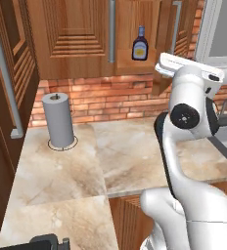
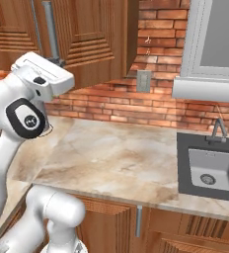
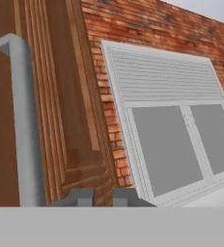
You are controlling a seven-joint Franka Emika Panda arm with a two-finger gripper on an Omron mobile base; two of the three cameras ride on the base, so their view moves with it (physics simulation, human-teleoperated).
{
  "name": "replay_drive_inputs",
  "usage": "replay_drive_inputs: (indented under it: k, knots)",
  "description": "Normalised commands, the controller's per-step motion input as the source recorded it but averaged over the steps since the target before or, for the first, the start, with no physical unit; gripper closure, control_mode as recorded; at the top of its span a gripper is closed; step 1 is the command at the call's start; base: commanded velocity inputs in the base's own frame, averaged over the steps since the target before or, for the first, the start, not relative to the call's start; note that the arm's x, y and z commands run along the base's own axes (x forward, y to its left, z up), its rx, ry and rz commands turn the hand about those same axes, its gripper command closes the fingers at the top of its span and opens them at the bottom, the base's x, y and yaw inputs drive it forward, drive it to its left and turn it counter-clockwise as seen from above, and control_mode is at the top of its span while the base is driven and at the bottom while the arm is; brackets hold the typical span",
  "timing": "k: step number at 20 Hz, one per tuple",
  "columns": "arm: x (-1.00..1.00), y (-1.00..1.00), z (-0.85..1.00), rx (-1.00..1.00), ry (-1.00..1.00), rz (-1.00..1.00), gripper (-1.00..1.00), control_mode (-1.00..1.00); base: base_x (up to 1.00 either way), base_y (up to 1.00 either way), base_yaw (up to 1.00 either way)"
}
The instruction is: Move the mayonnaise and condiment bottle from the cabinet to the dining counter.
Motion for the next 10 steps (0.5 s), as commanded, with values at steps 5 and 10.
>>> replay_drive_inputs:
  k: [5, 10]
  knots:
    - [-0.99, 0.1, 0.0, 0.0, 0.0, 0.0, -1.0, -1.0, 0.0, 0.0, 0.0]
    - [-0.9, 0.93, 0.0, 0.0, 0.0, 0.0, -1.0, -1.0, 0.0, 0.0, 0.0]
